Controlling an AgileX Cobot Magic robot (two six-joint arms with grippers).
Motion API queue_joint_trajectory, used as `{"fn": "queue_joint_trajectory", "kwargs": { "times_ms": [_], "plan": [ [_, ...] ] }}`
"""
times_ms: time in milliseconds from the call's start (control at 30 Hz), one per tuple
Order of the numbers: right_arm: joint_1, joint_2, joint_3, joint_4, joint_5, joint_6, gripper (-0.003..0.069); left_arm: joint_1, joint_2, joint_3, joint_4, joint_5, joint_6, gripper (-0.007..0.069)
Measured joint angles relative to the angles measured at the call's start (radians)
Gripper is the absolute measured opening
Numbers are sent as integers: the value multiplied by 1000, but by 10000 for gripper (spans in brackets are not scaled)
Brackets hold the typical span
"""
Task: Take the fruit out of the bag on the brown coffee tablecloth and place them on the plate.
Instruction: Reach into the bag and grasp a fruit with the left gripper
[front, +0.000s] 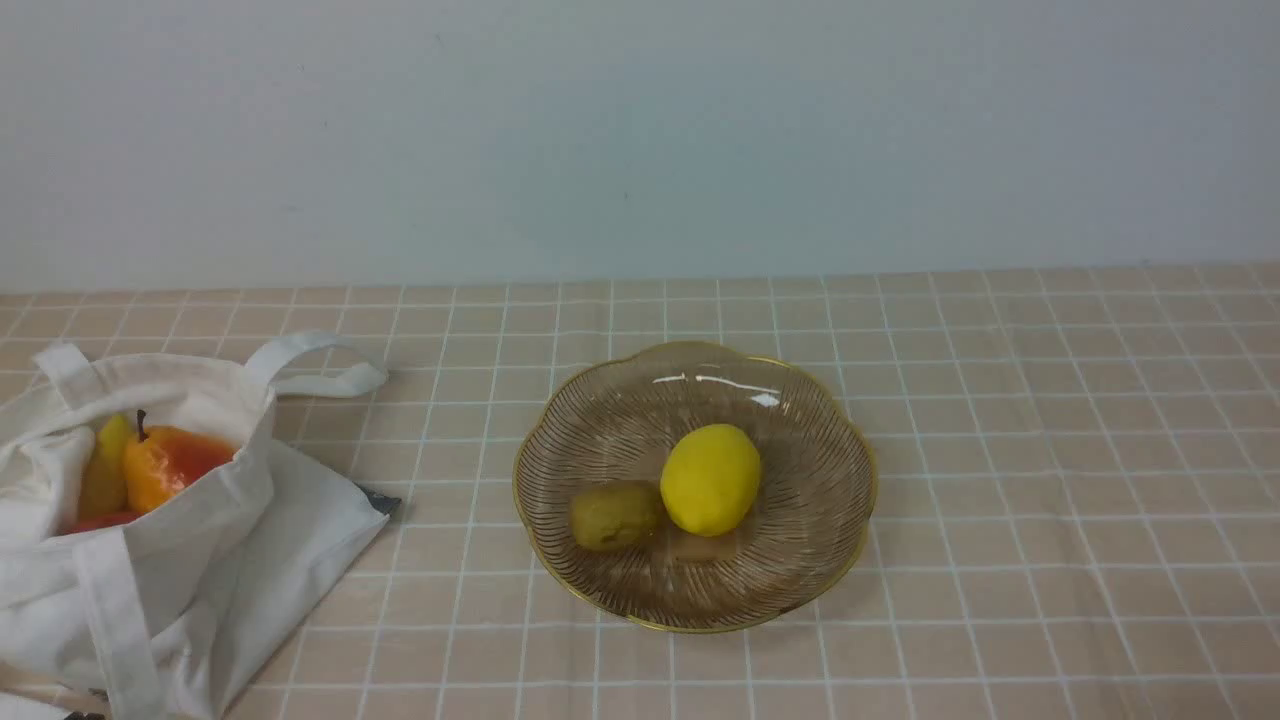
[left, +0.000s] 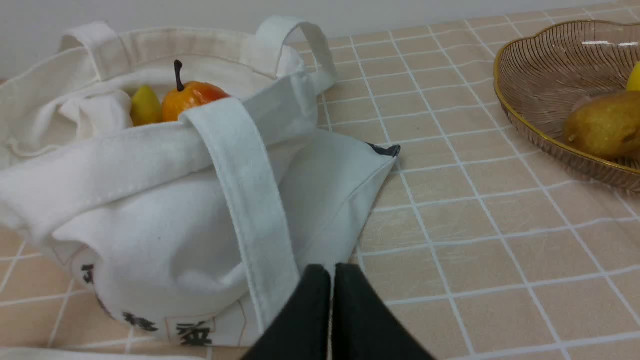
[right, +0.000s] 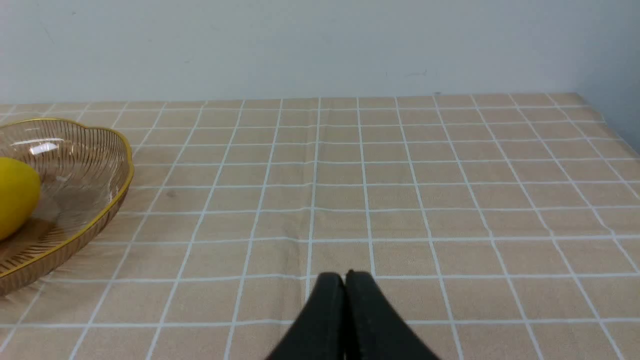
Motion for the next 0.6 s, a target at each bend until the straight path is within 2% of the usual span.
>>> {"fn": "queue_joint_trajectory", "kwargs": {
  "times_ms": [433, 600],
  "plan": [
    [0, 0, 0, 0, 0, 0, -14, 0, 0, 0, 0, 1, 1, -8],
    [0, 0, 0, 0, 0, 0, -14, 0, 0, 0, 71, 2, 5, -8]
  ]
}}
